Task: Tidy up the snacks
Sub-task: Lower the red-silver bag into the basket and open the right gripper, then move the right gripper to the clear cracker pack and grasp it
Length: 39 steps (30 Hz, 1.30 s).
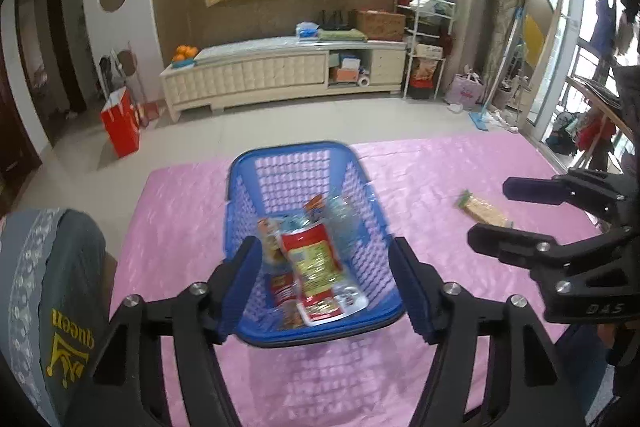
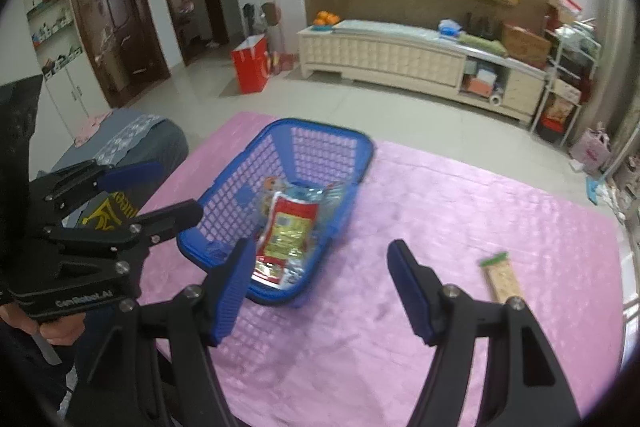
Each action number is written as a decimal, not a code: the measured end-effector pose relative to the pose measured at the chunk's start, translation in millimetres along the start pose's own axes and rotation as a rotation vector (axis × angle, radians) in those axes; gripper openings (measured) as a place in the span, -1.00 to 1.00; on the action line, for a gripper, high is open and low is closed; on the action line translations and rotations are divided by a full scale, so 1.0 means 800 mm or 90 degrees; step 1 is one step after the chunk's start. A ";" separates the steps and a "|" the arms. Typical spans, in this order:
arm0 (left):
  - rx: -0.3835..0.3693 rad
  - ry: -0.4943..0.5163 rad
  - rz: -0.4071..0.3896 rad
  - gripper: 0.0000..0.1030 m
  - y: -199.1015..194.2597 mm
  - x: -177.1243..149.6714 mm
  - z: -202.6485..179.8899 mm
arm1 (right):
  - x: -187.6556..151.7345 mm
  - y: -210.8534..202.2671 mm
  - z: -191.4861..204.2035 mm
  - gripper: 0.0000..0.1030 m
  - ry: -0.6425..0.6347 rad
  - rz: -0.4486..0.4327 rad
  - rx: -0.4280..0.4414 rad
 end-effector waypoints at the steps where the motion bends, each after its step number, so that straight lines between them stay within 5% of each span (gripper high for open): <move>1: 0.000 0.008 -0.002 0.25 0.000 0.003 -0.011 | -0.001 -0.008 -0.008 0.41 0.005 -0.005 -0.006; 13: -0.054 0.051 -0.003 0.25 0.040 0.034 -0.126 | -0.036 -0.041 -0.131 0.42 0.068 -0.022 -0.071; 23: -0.073 0.037 0.050 0.26 0.134 0.025 -0.192 | -0.090 0.012 -0.242 0.45 0.108 0.030 -0.100; 36: -0.066 0.059 0.131 1.00 0.259 -0.022 -0.231 | -0.140 0.114 -0.304 0.76 0.077 0.092 -0.085; 39: -0.056 0.068 0.147 1.00 0.285 -0.030 -0.230 | -0.149 0.141 -0.314 0.77 0.077 0.111 -0.081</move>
Point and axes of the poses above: each gripper's, at about its wrist camera, not at the fingertips, and y roughly the way its jaws point, z to its left, x to its top, the point moved 10 cm from there along y, roughly the way its jaws point, and after that the axes turned 4 degrees about -x, right-handed, at the moved point
